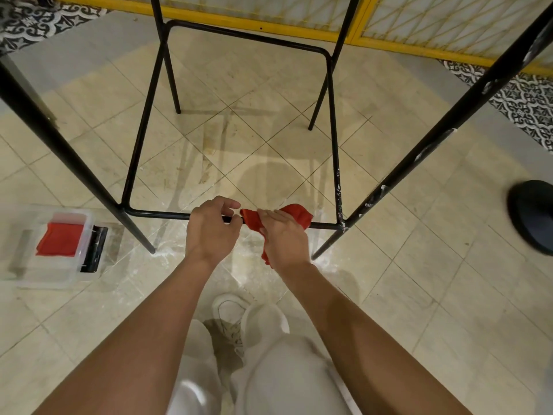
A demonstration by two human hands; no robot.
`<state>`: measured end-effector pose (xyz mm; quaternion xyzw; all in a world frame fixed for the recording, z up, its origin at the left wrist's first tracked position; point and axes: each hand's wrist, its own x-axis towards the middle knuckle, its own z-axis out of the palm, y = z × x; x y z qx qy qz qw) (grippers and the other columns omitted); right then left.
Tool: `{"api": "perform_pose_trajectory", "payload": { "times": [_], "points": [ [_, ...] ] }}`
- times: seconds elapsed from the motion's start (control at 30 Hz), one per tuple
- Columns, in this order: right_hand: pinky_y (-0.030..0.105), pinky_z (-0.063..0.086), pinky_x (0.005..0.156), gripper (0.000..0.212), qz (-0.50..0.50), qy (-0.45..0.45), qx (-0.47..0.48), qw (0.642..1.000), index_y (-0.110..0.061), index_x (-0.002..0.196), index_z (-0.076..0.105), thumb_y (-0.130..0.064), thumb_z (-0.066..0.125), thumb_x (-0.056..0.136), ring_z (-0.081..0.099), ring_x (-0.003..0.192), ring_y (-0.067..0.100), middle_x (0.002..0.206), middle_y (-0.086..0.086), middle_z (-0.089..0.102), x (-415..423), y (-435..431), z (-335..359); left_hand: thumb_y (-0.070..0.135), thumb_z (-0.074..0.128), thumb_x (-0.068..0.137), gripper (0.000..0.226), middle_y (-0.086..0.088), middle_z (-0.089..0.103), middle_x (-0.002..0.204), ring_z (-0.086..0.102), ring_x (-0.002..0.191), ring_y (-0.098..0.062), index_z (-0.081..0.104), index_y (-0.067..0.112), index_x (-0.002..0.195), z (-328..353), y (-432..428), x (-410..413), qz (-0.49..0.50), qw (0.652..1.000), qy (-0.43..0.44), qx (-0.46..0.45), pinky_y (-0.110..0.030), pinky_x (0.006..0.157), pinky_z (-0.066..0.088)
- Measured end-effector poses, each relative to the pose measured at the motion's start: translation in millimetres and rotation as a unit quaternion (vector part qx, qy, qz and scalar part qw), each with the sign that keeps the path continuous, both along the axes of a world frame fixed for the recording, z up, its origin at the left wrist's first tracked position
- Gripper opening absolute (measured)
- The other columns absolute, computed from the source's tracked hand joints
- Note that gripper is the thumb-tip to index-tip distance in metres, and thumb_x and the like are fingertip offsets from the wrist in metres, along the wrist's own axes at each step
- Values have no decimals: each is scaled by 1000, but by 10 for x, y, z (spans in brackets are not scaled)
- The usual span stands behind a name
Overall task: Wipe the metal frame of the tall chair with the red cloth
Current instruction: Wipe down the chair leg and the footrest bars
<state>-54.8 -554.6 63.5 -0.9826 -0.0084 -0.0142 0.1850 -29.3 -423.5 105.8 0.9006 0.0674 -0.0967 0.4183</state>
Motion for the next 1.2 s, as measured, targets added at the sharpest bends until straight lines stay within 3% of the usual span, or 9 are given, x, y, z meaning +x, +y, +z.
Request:
{"api": "perform_pose_trajectory", "payload": {
  "times": [0.1, 0.2, 0.37, 0.53, 0.7, 0.83, 1.0, 1.1, 1.2],
  "points": [
    [32, 53, 63, 20, 41, 36, 20, 998, -7, 100, 66, 0, 60, 83, 62, 86, 25, 88, 5, 69, 99, 330, 87, 11, 57, 86, 18, 3, 65, 89, 60, 82, -15, 65, 17, 100, 27, 32, 21, 36, 999, -9, -16, -13, 70, 39],
    [34, 48, 57, 22, 62, 87, 31, 994, -1, 96, 63, 10, 52, 80, 60, 80, 28, 87, 12, 64, 162, 463, 161, 8, 55, 85, 19, 0, 65, 80, 60, 82, -17, 65, 17, 99, 48, 76, 31, 64, 997, -20, -36, -15, 71, 40],
    [36, 54, 54, 38, 105, 26, 13, 994, -11, 108, 66, 8, 63, 75, 65, 77, 26, 84, 4, 69, 131, 275, 95, 9, 53, 87, 18, 4, 64, 83, 56, 70, -10, 65, 16, 99, 87, 138, 45, 78, 995, -36, -45, -2, 62, 37],
    [31, 57, 57, 29, 72, -15, -1, 997, -15, 107, 70, -4, 68, 80, 67, 68, 17, 81, -3, 73, 49, -105, 153, 10, 52, 90, 17, 4, 63, 87, 54, 72, -11, 65, 16, 99, 105, 340, 15, 81, 995, -37, -36, -19, 67, 41],
    [33, 54, 75, 26, 36, 73, -3, 997, -16, 116, 65, -15, 51, 94, 66, 83, 19, 96, 0, 72, 70, -35, 287, 9, 55, 89, 17, 2, 65, 93, 56, 87, -15, 67, 14, 101, -19, 669, -60, 59, 997, -29, 43, -24, 78, 42],
    [30, 53, 76, 29, 20, 110, -26, 993, -17, 123, 60, -19, 47, 97, 65, 87, 19, 103, 2, 70, 106, 69, 329, 11, 56, 88, 20, 2, 65, 102, 54, 106, -24, 65, 17, 104, -61, 851, -93, 67, 996, 4, 59, -35, 91, 44],
    [34, 53, 78, 31, 41, 144, -36, 988, -18, 126, 57, -22, 44, 98, 64, 90, 21, 103, 4, 69, 194, 369, 380, 14, 56, 89, 22, 5, 63, 103, 54, 107, -21, 65, 19, 109, 32, 916, -91, 89, 995, -3, 32, -31, 92, 43],
    [31, 50, 68, 26, 53, 179, -39, 982, -17, 118, 60, -21, 44, 98, 63, 85, 22, 94, 4, 67, 279, 608, 425, 18, 55, 89, 22, 12, 59, 96, 53, 107, -19, 64, 23, 109, 73, 921, -81, 91, 996, -4, 21, -33, 94, 44],
    [30, 42, 61, 20, 74, 208, -65, 973, -15, 106, 61, -20, 44, 98, 59, 79, 21, 90, 6, 64, 386, 850, 469, 19, 53, 90, 22, 15, 56, 90, 54, 101, -15, 63, 23, 109, 127, 932, -73, 101, 994, 3, 27, -24, 82, 43]
  ]
}}
